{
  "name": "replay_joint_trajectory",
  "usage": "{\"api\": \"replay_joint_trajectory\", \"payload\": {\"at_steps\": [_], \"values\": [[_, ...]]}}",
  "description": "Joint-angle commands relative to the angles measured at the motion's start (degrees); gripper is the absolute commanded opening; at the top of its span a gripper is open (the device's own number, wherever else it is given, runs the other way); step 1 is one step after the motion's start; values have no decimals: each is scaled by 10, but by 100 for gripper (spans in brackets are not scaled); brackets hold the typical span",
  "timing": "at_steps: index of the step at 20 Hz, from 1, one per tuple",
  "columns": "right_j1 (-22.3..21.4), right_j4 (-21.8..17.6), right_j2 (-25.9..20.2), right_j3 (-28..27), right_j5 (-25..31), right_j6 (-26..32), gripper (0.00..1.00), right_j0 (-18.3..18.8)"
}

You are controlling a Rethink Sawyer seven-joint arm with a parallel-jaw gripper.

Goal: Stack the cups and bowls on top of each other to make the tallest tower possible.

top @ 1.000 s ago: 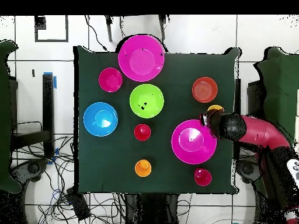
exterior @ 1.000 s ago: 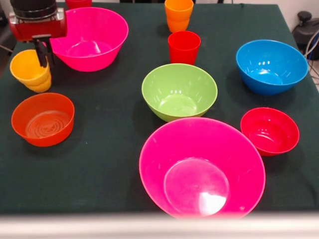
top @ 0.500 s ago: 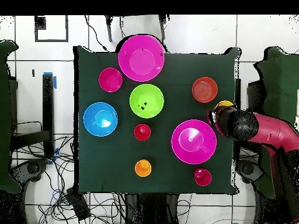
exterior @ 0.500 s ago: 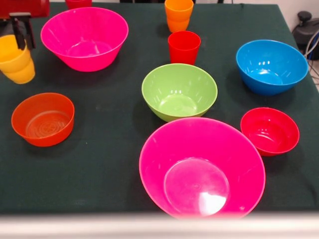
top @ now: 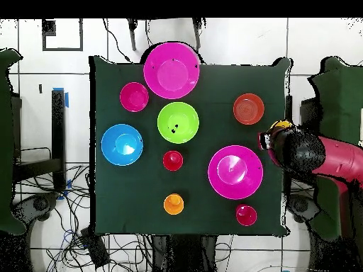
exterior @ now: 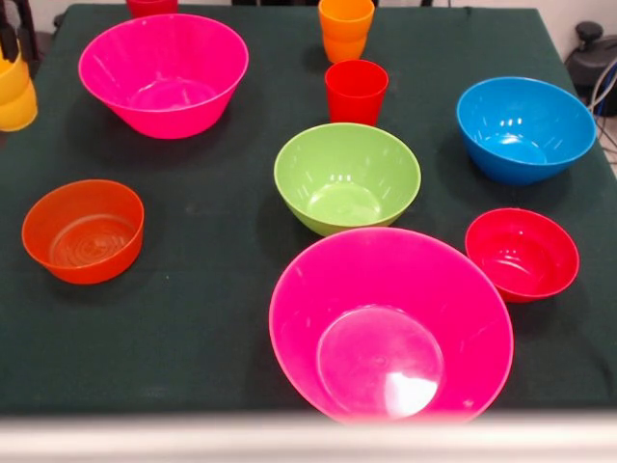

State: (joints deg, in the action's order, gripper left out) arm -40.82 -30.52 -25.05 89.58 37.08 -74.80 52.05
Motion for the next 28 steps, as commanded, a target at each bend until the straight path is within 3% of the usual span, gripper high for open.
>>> {"api": "replay_joint_trajectory", "payload": {"at_steps": [1,15,28], "values": [[-24,-3,-5,58,10,-23,0,-43],[-45,4,18,82,-35,-96,0,-108],[-43,22,25,53,-60,-115,0,-152]]}}
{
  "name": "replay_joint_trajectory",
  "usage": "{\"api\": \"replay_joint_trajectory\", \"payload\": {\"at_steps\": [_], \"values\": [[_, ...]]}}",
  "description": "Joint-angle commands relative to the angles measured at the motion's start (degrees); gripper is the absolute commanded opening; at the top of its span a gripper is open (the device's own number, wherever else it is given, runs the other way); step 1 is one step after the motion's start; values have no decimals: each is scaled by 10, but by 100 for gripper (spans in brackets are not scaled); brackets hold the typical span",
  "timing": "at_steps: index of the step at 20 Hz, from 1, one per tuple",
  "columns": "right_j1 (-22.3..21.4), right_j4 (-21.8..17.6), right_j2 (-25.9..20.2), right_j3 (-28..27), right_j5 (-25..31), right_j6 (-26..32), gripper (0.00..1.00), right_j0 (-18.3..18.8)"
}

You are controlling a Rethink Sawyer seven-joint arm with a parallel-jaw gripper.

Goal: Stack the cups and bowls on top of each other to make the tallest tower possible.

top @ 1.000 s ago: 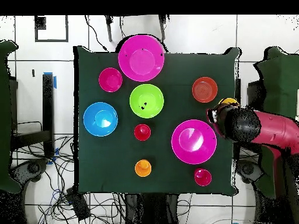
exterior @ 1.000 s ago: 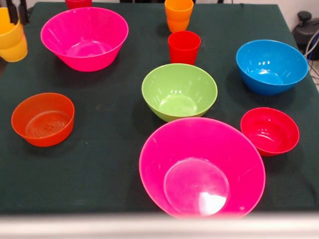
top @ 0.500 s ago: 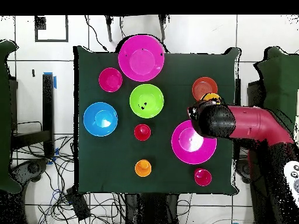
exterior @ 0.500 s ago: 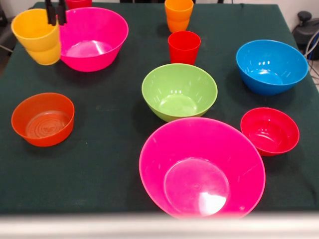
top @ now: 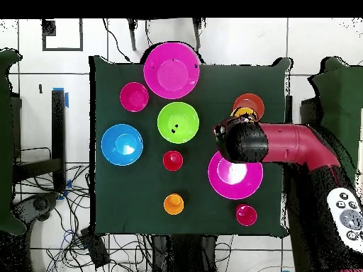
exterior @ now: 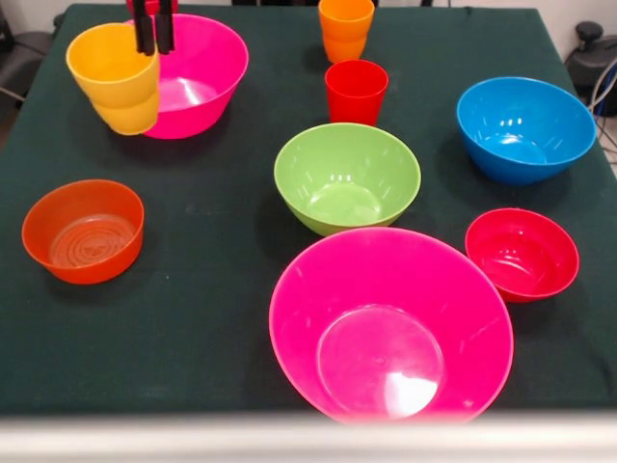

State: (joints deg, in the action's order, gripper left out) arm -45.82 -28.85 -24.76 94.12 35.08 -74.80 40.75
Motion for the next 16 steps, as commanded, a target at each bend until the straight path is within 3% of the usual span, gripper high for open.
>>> {"api": "replay_joint_trajectory", "payload": {"at_steps": [1,11,16], "values": [[9,7,25,1,-36,-120,0,-47],[39,21,61,-53,-23,-160,0,-114],[51,24,71,-72,-21,-172,0,-130]]}}
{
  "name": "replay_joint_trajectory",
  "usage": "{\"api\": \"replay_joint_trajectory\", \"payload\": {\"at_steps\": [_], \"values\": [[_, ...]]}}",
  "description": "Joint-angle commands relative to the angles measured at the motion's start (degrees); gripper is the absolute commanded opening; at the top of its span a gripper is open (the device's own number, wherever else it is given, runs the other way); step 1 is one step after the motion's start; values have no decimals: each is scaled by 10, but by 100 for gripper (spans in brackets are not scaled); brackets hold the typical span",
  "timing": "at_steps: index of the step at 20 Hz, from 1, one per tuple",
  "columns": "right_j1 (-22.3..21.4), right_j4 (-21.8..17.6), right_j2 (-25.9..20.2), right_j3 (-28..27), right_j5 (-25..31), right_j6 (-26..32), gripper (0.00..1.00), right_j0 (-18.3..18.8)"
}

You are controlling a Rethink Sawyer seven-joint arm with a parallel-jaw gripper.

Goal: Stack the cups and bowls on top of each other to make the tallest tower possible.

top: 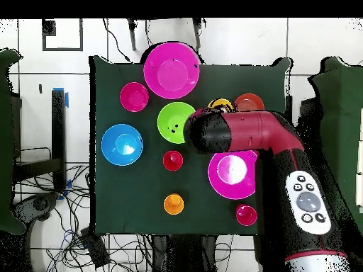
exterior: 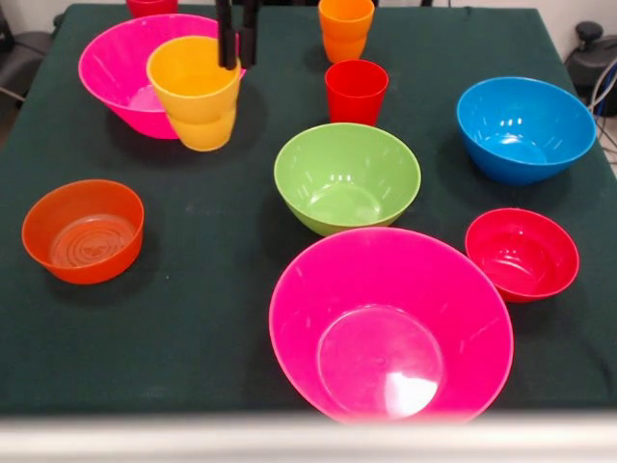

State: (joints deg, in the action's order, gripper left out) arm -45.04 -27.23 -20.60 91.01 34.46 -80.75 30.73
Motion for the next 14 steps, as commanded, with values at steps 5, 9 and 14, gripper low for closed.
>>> {"api": "replay_joint_trajectory", "payload": {"at_steps": [5,9,14], "values": [[62,13,31,-69,-7,-119,0,-43],[75,17,35,-91,1,-122,0,-54],[100,16,41,-129,6,-128,0,-68]]}}
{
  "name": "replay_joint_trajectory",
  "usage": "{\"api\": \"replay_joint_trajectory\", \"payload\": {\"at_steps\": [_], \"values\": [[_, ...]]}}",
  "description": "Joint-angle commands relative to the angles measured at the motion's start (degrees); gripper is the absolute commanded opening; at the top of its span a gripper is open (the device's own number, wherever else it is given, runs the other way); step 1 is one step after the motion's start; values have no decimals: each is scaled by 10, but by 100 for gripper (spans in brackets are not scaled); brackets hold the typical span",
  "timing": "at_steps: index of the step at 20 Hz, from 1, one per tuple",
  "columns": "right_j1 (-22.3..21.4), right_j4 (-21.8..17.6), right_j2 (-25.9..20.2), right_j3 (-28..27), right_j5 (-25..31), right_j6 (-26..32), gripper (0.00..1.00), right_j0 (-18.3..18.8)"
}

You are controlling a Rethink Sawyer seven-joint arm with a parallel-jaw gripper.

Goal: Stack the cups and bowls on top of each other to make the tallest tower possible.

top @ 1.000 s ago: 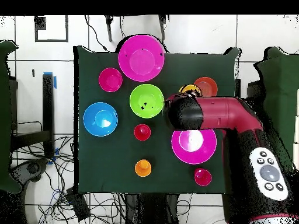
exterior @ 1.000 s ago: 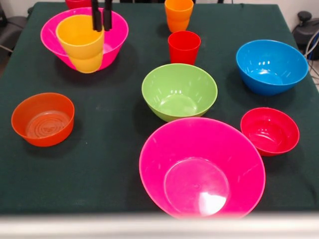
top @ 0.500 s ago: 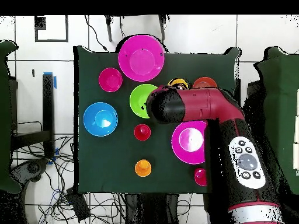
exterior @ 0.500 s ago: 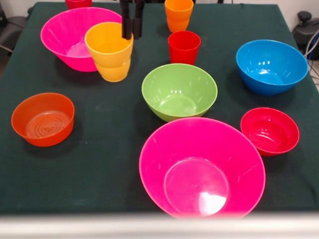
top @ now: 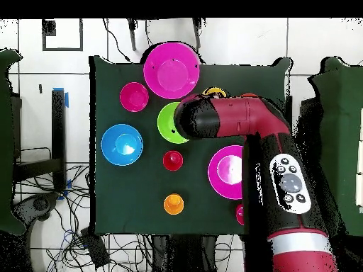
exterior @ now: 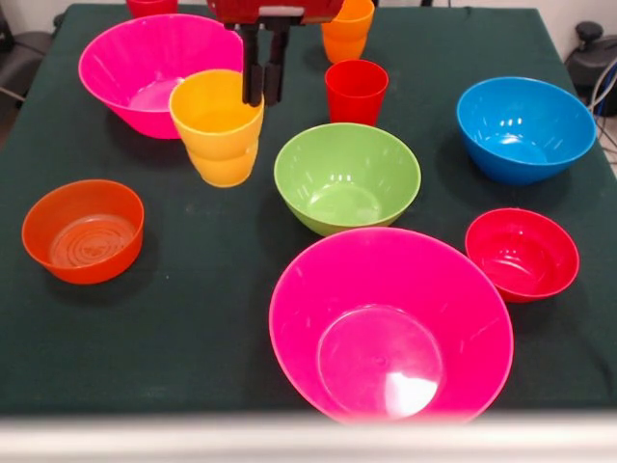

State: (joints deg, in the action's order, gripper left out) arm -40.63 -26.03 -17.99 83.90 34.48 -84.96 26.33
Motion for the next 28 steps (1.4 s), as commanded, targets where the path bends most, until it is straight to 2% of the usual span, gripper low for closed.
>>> {"api": "replay_joint_trajectory", "payload": {"at_steps": [1,6,13,18,21,28], "values": [[60,4,17,-63,6,-87,0,-27],[83,8,26,-90,10,-95,0,-42],[91,19,38,-96,1,-107,0,-54],[89,36,48,-84,2,-123,0,-61],[82,52,61,-58,-4,-141,0,-67],[91,75,81,-49,-1,-153,0,-80]]}}
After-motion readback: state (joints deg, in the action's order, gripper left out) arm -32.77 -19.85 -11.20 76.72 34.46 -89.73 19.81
